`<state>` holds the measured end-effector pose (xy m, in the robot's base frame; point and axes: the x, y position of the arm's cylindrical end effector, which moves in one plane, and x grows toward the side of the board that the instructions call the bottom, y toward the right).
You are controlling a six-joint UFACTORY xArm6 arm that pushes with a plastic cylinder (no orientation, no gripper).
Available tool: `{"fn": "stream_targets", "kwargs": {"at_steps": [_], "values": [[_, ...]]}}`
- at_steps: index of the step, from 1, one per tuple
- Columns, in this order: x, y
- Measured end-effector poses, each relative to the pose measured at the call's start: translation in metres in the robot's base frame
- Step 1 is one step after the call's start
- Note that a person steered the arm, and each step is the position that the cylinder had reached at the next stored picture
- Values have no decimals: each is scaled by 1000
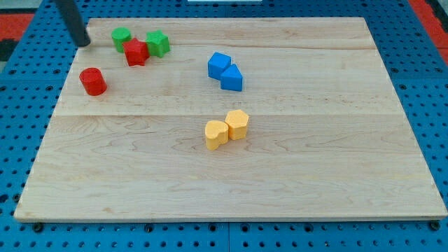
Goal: Group up the red blocks with the green blocks
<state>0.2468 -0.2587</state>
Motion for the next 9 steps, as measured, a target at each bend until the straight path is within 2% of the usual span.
{"fn": "stream_targets", "kwargs": {"at_steps": [1,2,3,4,5,6,8,9], "values": [[-9,73],[-8,73],[14,14],[105,-21],[164,-39],[176,7],[105,29],[92,8]]}}
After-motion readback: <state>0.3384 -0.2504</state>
